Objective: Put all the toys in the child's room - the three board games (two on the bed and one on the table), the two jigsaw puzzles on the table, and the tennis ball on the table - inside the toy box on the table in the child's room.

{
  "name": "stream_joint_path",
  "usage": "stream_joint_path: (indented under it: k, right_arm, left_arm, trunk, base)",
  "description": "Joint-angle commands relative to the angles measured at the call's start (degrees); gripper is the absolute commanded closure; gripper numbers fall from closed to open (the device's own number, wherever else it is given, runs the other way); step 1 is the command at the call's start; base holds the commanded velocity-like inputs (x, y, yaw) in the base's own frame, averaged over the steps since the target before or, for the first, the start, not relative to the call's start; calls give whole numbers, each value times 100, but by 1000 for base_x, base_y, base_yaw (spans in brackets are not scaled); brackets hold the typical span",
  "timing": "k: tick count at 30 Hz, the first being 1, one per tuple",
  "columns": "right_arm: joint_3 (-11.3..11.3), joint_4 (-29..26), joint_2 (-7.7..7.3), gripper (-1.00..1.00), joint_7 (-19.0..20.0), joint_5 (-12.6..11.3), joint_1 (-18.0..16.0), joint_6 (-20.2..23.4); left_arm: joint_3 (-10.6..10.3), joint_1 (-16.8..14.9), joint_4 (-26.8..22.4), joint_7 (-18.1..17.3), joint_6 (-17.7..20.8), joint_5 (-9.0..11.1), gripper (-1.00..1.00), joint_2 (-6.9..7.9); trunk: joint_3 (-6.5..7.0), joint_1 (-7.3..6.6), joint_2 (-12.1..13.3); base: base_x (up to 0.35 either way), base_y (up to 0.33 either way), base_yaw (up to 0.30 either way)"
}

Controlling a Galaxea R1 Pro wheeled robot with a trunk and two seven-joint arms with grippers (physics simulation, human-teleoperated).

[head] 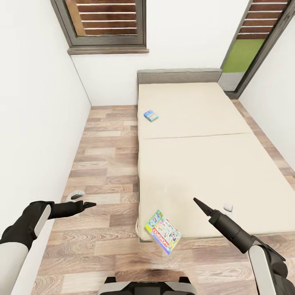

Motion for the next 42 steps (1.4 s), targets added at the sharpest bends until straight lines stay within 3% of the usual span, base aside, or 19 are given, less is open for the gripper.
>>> stream_joint_path:
  k: [1, 42]
  right_arm:
    - [-11, -2, 5, -100, 10, -17, -5, 37]
    - [-11, 4, 5, -100, 2, -17, -2, 37]
  left_arm:
    - [9, -4, 0, -15, 29, 5, -100, 0]
    - [-14, -3, 0, -15, 29, 5, -100, -6]
  trunk:
    - [3, 3, -8]
    - [393, 3, -8]
  base:
    - [0, 0, 0]
    - [0, 0, 6]
